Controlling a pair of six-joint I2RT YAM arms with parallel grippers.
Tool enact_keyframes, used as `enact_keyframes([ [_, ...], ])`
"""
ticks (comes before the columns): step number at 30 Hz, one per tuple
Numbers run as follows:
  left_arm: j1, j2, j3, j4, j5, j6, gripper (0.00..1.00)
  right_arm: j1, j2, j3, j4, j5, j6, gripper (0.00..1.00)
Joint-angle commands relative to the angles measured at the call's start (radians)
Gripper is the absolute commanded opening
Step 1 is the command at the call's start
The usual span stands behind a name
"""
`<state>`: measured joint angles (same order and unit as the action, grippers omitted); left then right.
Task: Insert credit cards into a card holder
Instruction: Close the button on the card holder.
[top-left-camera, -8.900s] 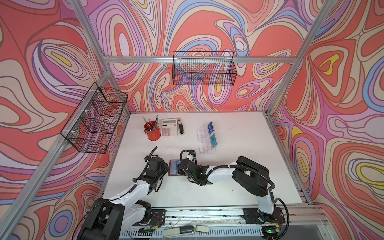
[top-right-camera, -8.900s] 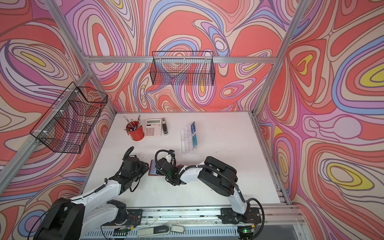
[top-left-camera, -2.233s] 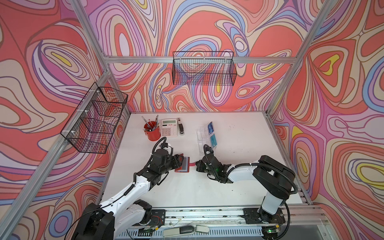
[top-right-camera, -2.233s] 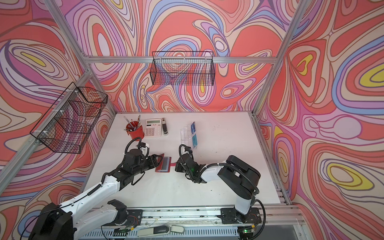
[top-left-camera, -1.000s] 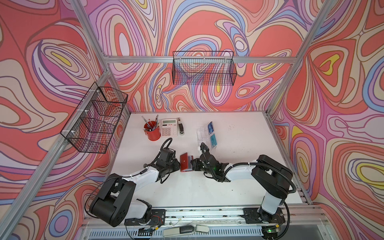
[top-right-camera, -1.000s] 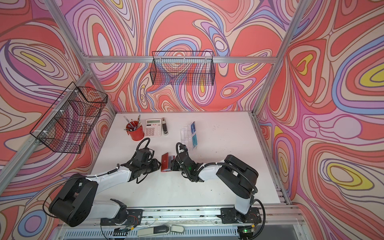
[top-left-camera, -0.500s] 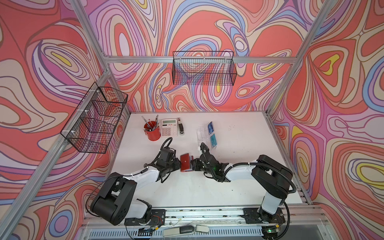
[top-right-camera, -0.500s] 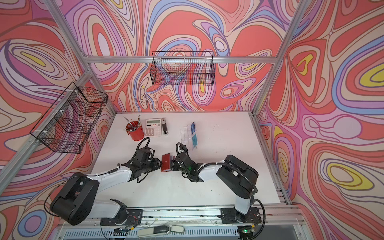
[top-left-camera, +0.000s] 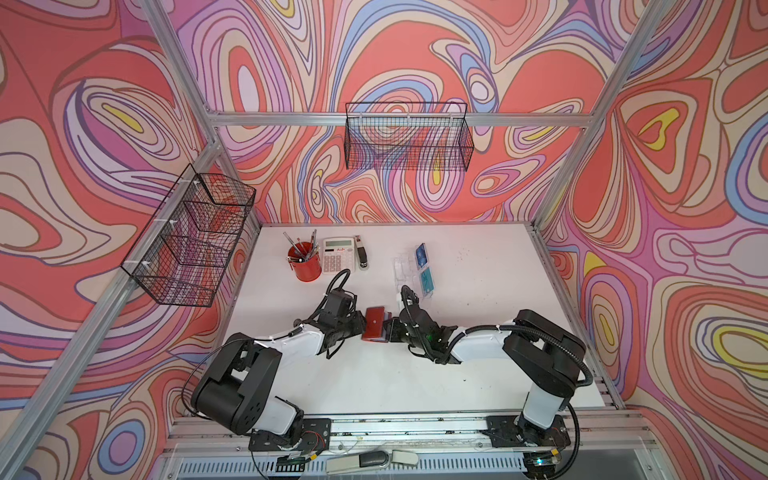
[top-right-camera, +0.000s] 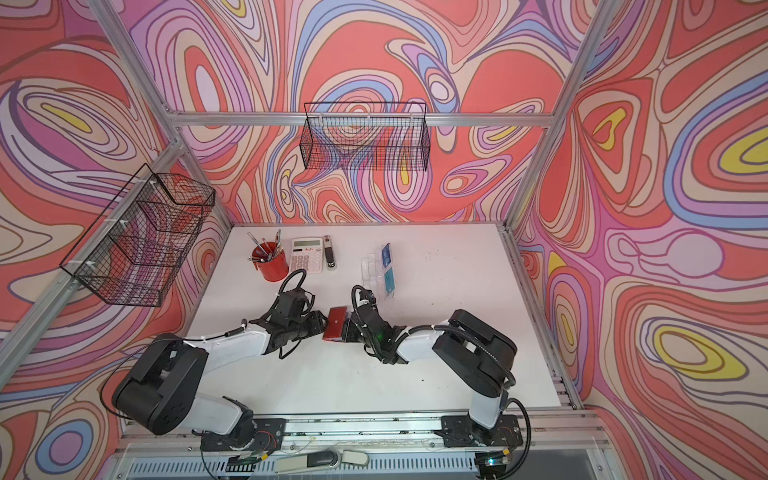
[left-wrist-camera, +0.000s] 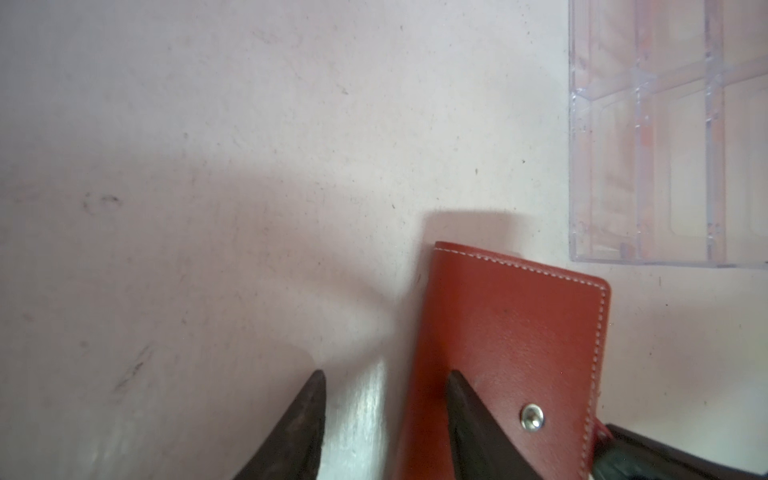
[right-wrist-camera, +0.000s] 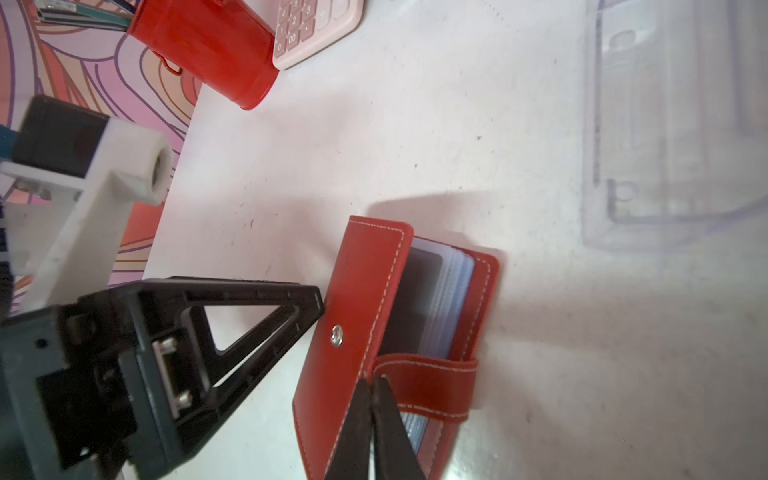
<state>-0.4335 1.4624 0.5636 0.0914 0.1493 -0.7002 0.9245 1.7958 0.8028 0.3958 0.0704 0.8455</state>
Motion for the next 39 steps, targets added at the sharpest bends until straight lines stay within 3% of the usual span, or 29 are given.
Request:
enact_keyframes([
  [1, -0.011, -0.016, 0.007, -0.044, 0.024, 0.023, 0.54, 0.005, -0.029, -0.002, -0.021, 0.032, -0.008, 0.00],
  [10, -0.023, 0.034, 0.038, -0.079, -0.015, 0.037, 0.49, 0.005, -0.029, -0.010, -0.030, 0.051, -0.005, 0.00],
  [20, -0.024, 0.096, 0.094, -0.164, -0.036, 0.059, 0.49, 0.006, -0.126, 0.012, -0.138, 0.118, -0.064, 0.00],
  [39, -0.025, 0.171, 0.124, -0.136, 0.043, 0.066, 0.47, 0.005, 0.092, 0.217, -0.249, -0.030, -0.151, 0.00],
])
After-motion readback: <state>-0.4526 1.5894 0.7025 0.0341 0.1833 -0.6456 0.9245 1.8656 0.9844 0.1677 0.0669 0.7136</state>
